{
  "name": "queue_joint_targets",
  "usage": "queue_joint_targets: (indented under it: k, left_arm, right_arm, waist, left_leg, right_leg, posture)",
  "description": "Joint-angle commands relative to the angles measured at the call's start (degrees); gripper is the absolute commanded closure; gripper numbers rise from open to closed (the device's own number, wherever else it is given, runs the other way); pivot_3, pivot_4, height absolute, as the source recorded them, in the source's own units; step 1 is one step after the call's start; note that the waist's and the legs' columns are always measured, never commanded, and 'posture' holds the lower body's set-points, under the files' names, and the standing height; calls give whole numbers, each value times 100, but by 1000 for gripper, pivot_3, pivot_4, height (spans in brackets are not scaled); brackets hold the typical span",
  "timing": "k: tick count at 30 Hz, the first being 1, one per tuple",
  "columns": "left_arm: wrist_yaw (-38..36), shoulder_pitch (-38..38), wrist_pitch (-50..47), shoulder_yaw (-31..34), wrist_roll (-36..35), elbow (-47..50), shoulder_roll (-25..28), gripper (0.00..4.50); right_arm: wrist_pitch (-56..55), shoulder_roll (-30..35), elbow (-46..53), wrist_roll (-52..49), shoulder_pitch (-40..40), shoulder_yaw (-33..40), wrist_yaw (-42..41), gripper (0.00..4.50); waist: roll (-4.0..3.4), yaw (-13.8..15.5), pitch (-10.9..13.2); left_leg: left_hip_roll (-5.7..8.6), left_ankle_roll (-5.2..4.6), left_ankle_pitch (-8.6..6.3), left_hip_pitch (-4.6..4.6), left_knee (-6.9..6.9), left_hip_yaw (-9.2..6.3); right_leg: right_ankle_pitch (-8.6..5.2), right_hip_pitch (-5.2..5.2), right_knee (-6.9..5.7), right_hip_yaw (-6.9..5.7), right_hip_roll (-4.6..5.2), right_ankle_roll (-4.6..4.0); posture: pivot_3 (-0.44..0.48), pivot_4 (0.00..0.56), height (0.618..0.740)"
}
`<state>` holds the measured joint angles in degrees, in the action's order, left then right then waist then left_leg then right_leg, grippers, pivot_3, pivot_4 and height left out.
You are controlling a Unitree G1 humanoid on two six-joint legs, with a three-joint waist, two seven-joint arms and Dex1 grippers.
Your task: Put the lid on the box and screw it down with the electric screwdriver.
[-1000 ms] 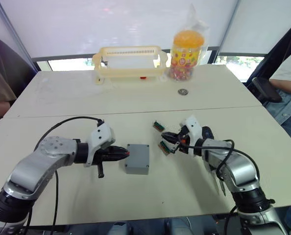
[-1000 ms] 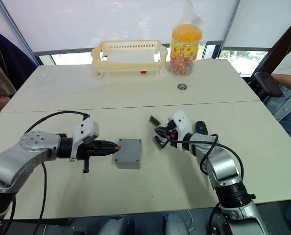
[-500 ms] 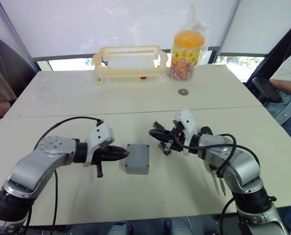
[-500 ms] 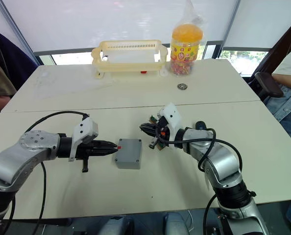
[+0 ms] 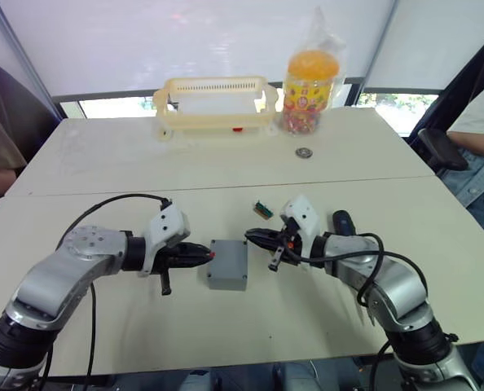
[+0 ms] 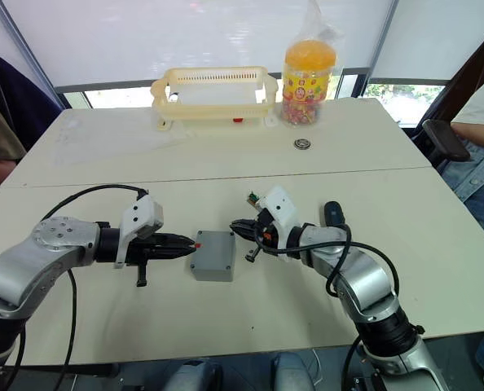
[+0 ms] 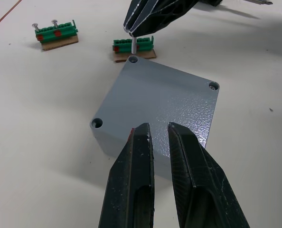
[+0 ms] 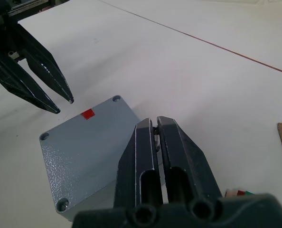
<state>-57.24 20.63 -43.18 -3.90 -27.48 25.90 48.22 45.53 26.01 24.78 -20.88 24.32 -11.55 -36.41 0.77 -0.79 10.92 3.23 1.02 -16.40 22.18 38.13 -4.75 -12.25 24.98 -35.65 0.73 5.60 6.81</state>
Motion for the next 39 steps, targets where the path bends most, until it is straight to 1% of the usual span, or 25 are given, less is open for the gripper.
queue_joint_targets:
  k: [1, 9, 23, 24, 26, 28, 31, 32, 33, 35, 38, 39]
  left_arm:
    - [11, 44, 71, -40, -6, 129, 8, 3940]
    - [11, 53, 48, -35, -20, 154, 15, 3940]
    - [-35, 163, -103, 163, -283, 307, 140, 3940]
    - [-41, 173, -117, 190, -322, 309, 151, 3940]
    - [-68, 193, -132, 228, -376, 287, 179, 3940]
    - [-88, 210, -113, 228, -402, 245, 203, 3940]
    - [-118, 280, -39, 125, -400, 142, 145, 3940]
    - [-138, 341, -35, 101, -426, 117, 105, 3940]
    - [-151, 383, -36, 90, -446, 103, 81, 3940]
    - [-247, 577, -31, 61, -529, 24, 5, 3940]
    - [-474, 870, 47, -43, -589, -98, -90, 3940]
    - [-594, 984, 109, -134, -586, -125, -136, 3940]
  right_arm:
    - [-147, 21, 113, 21, -26, 16, -2, 4423]
    - [-270, -25, -31, 121, -65, -77, 5, 4423]
    - [-585, -86, -416, 310, 35, -218, -42, 4423]
    - [-583, -90, -416, 296, 50, -207, -43, 4191]
    - [-561, -85, -383, 254, 92, -167, -62, 3569]
    - [-555, -72, -348, 233, 136, -122, -70, 2576]
    - [-355, -139, -260, 63, 310, 158, 63, 977]
    - [-238, -115, -161, -53, 355, 314, 80, 560]
    - [-154, -90, -89, -132, 380, 412, 84, 560]
    - [380, -10, 197, -580, 469, 983, 186, 560]
    - [1684, 210, 543, -1419, 628, 1977, 418, 560]
    - [2671, 437, 599, -1664, 739, 2427, 446, 560]
  waist:
    - [0, 0, 0]
    - [0, 0, 0]
    - [0, -2, 0]
    - [0, -1, 0]
    - [0, -1, 0]
    - [0, -2, 0]
    - [0, -1, 0]
    - [0, 3, 0]
    - [0, 8, 0]
    - [0, 27, 0]
    - [1, 27, 0]
    - [0, 24, 0]
  left_leg:
    - [0, 0, 0, 0, 0, 0]
    - [0, 0, 0, 0, 0, 0]
    - [0, 0, 0, 0, 0, 1]
    - [0, 0, 0, 0, 0, 1]
    - [0, 0, 0, 0, 0, 0]
    - [0, 1, 0, 0, 0, 0]
    - [0, 1, 1, 0, 0, 0]
    - [0, 2, 1, 0, 1, 0]
    - [0, 2, 1, 0, 1, 0]
    - [0, 2, 1, 0, 1, -1]
    - [-1, 2, 1, 2, 3, -2]
    - [0, 2, 1, 1, 4, -2]
  right_leg:
    - [0, 0, 0, 0, 0, 0]
    - [0, 0, 0, 0, 0, 0]
    - [0, 0, 0, 1, 0, 0]
    - [0, 0, 0, 1, 0, 0]
    - [0, 0, -2, 0, 0, 0]
    - [0, 0, -2, 0, 0, 0]
    - [0, 1, -4, 0, 0, 0]
    - [0, 1, -4, 0, 0, 0]
    - [0, 1, -4, 1, 0, 0]
    - [0, 0, -4, 0, 0, 0]
    - [0, -1, -4, 1, 2, 0]
    - [0, -1, -5, 1, 3, 0]
  posture:
    - [0, 150, 740]
    - [0, 150, 740]
    - [0, 150, 740]
    - [0, 150, 740]
    - [0, 150, 740]
    - [0, 150, 740]
    - [0, 150, 740]
    - [0, 150, 740]
    - [0, 150, 740]
    - [0, 150, 740]
    - [0, 150, 740]
    - [0, 150, 740]
